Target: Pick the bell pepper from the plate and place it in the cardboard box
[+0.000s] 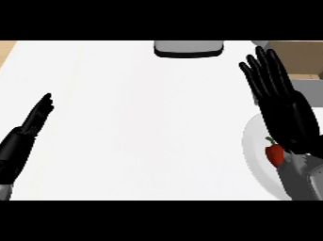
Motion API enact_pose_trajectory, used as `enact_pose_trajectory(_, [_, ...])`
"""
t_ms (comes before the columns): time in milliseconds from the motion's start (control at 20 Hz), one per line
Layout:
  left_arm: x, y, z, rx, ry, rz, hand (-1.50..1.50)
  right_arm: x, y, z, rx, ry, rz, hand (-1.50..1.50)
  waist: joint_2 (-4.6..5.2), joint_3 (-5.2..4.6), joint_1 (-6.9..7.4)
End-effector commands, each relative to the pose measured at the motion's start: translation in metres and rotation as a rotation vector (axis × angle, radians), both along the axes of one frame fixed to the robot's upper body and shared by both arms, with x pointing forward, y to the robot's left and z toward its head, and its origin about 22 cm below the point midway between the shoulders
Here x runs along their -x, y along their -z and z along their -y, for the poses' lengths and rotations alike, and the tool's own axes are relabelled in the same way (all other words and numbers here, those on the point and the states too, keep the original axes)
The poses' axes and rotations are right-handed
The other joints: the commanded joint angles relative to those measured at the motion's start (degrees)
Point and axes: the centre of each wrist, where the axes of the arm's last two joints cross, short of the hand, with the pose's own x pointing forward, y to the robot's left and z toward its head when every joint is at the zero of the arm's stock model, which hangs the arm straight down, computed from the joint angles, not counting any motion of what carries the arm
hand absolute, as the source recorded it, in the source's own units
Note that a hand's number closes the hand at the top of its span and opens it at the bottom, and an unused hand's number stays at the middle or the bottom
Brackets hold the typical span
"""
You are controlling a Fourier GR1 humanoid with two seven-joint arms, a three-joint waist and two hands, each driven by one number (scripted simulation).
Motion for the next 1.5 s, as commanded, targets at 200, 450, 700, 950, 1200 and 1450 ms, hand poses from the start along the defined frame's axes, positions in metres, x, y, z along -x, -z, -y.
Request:
enact_pose_trajectory(200, [-0.022, -0.033, 0.009, -0.039, 0.072, 0.12, 0.0, 0.014, -0.077, 0.144, 0.3, 0.29, 0.109, -1.5, -0.8, -0.29, -3.36])
enact_pose_trajectory(450, [-0.026, -0.031, 0.022, 0.004, 0.142, 0.095, 0.0, 0.035, -0.073, 0.229, 0.682, 0.429, 0.01, -1.5, -0.13, -0.21, -1.57])
enact_pose_trajectory(700, [-0.031, -0.03, 0.037, 0.024, 0.164, 0.064, 0.0, 0.063, -0.043, 0.251, 0.88, 0.308, 0.173, -1.5, -0.51, -0.2, -0.79])
enact_pose_trajectory(950, [-0.048, -0.039, 0.046, 0.017, 0.17, 0.073, 0.0, 0.064, -0.046, 0.253, 1.11, 0.229, 0.219, -1.5, -0.52, -0.34, 0.11])
enact_pose_trajectory(1200, [-0.05, -0.025, 0.041, 0.01, 0.173, 0.069, 0.0, 0.059, -0.059, 0.223, 1.404, 0.128, 0.143, -1.5, -0.43, -0.51, 0.31])
enact_pose_trajectory(1450, [-0.047, -0.025, 0.041, 0.003, 0.178, 0.075, 0.0, 0.063, -0.067, 0.179, 1.58, 0.045, 0.11, -1.5, -0.63, -0.5, 0.44])
